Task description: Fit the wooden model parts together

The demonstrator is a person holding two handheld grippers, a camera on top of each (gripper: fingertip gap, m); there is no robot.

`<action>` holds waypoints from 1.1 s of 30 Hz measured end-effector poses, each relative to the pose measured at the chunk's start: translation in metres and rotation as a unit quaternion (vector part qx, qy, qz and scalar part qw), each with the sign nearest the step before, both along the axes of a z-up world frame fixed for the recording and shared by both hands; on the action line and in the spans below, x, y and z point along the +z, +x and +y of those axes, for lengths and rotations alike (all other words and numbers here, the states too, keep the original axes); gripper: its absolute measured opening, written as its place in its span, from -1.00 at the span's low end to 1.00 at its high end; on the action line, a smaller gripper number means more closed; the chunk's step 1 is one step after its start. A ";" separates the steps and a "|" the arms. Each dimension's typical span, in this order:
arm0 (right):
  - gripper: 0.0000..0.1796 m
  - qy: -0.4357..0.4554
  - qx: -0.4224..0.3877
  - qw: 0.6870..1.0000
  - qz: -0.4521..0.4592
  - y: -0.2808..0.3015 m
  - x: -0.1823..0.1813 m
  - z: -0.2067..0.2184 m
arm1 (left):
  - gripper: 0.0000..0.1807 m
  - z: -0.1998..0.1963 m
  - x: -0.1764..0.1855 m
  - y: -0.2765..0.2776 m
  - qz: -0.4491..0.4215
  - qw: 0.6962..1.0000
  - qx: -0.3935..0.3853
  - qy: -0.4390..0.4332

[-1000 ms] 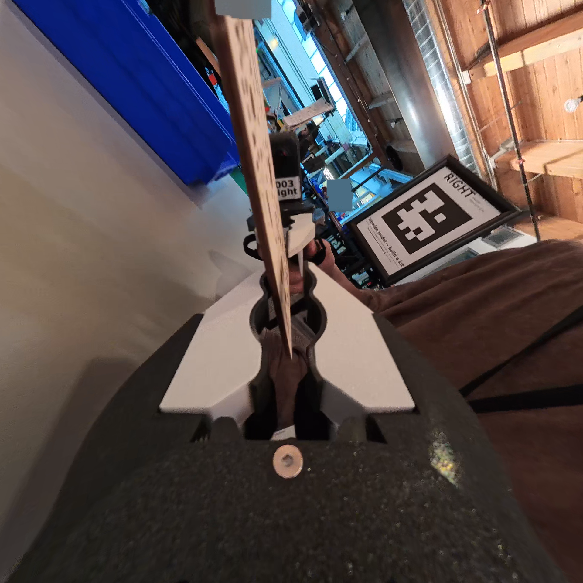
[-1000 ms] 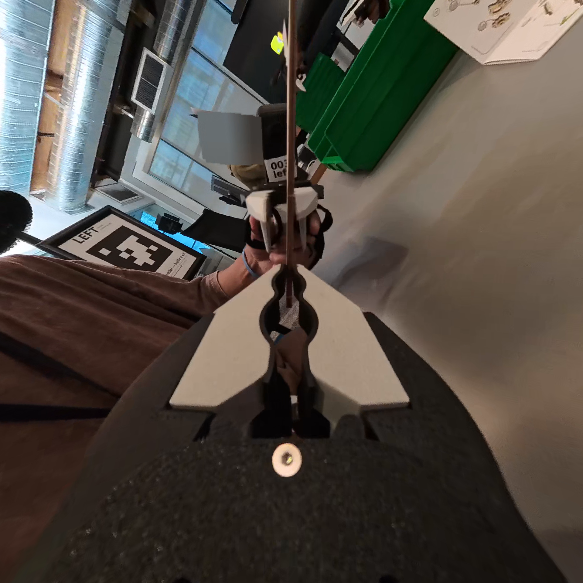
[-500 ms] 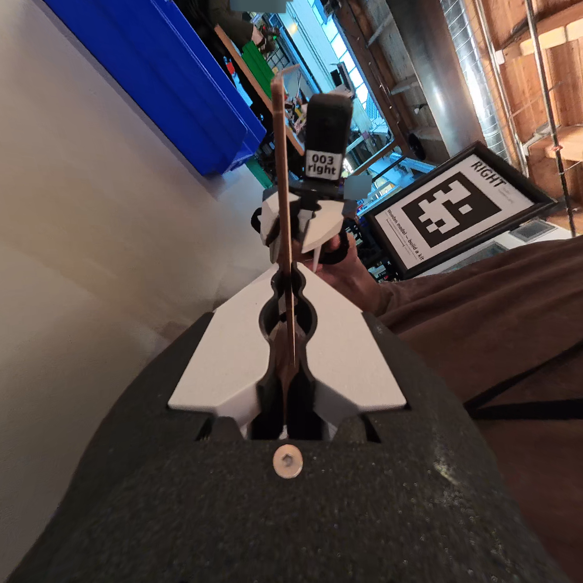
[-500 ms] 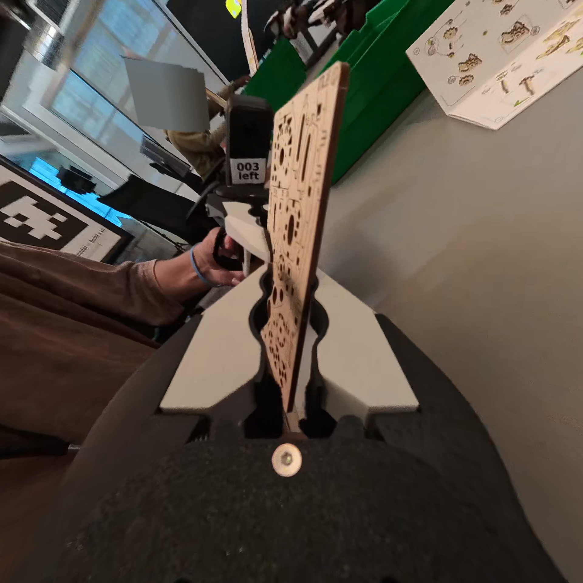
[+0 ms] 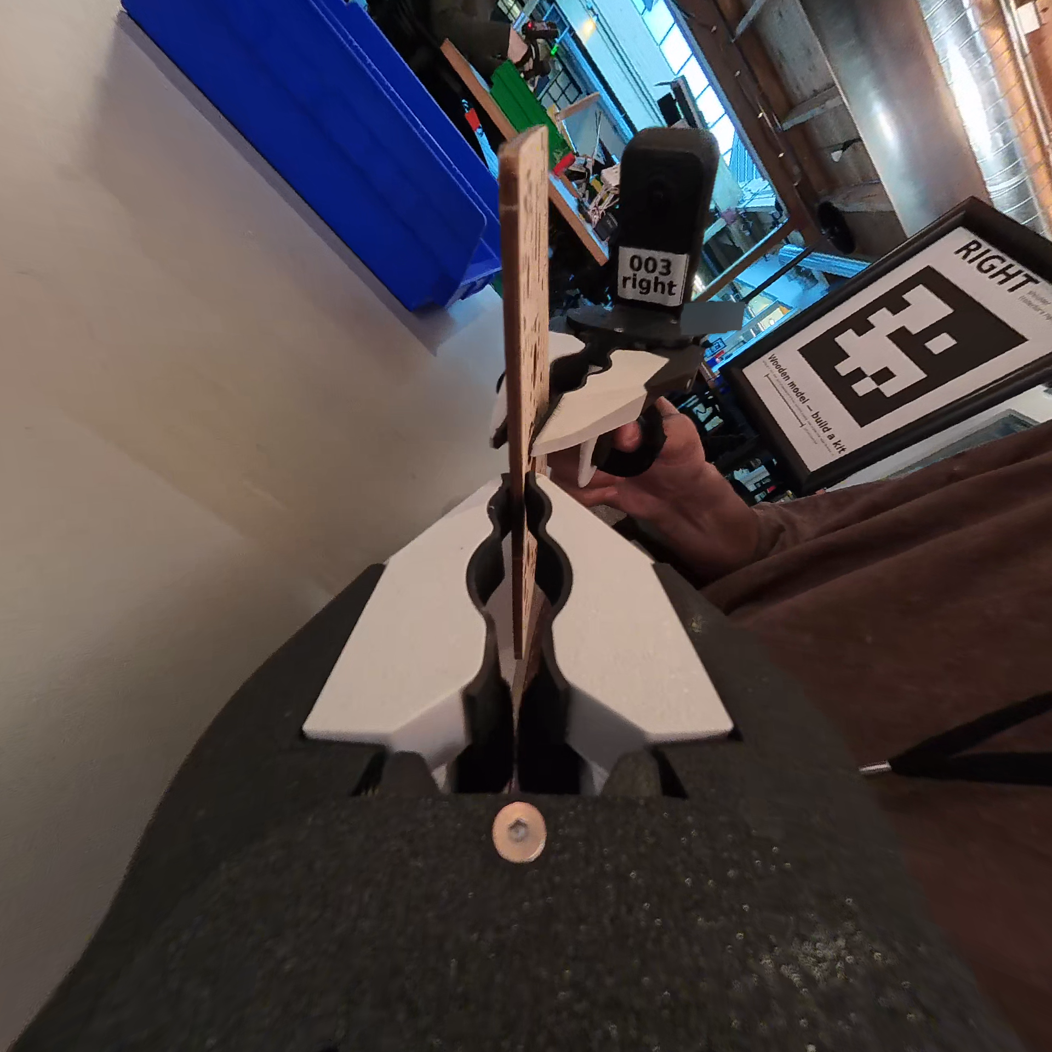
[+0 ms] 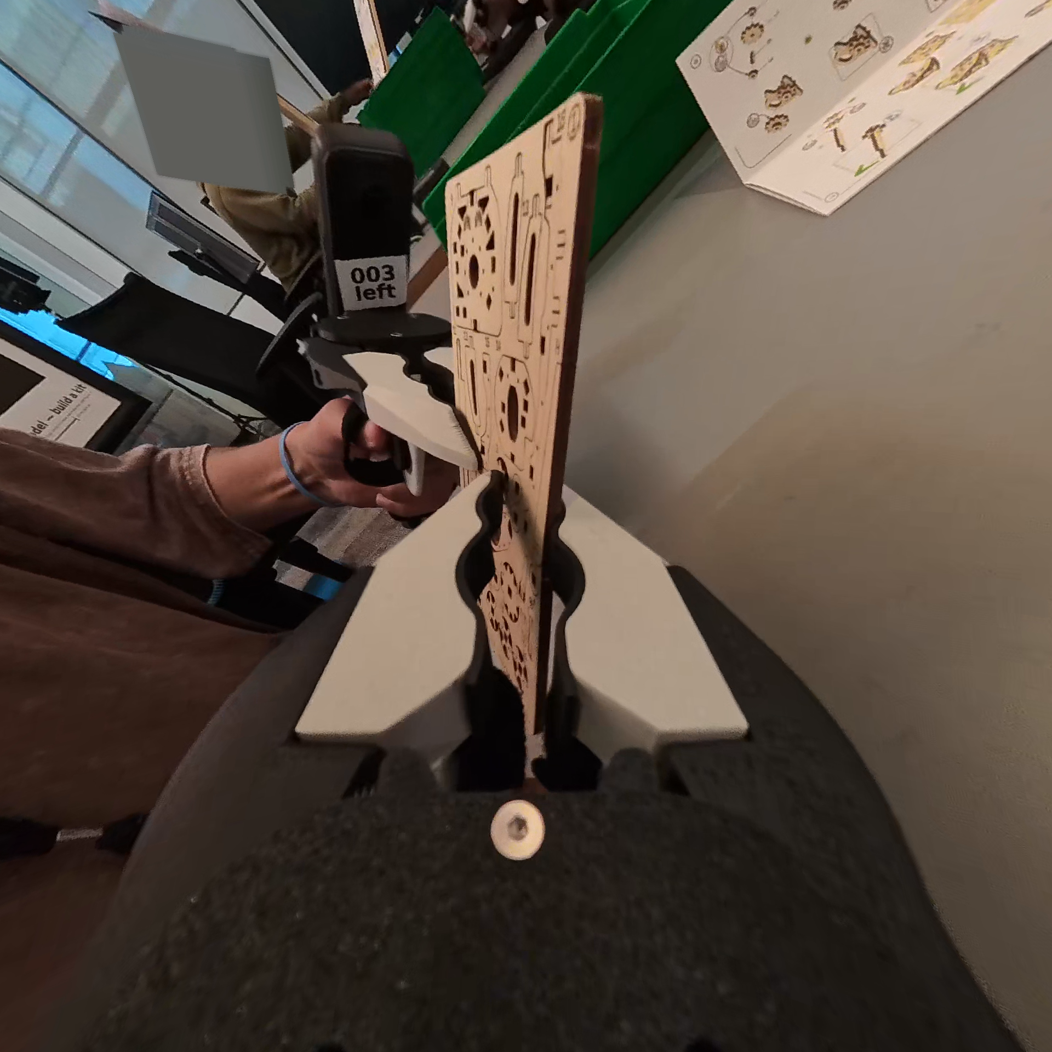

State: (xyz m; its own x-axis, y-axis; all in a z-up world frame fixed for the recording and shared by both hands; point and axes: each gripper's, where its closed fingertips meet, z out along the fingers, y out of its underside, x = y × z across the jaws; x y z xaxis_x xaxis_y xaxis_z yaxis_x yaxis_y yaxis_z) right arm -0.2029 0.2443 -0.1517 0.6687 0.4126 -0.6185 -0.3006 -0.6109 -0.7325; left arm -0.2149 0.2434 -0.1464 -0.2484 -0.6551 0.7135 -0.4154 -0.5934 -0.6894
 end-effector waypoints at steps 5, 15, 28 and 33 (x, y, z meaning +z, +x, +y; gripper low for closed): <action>-0.87 -0.014 -0.004 1.000 0.024 0.002 -0.005 0.001 | -0.99 0.001 -0.006 0.003 0.011 1.000 0.007 0.017; -0.93 0.027 0.038 0.998 0.051 -0.001 0.006 -0.005 | -0.98 -0.005 0.002 0.001 0.000 0.997 -0.027 -0.069; -0.66 0.105 0.007 0.984 -0.140 0.013 0.006 -0.001 | -0.98 -0.006 0.004 0.001 -0.005 0.991 -0.042 -0.125; -0.64 0.170 -0.039 0.939 -0.295 0.033 0.021 -0.006 | -0.99 0.013 -0.007 -0.002 0.020 0.993 0.004 -0.114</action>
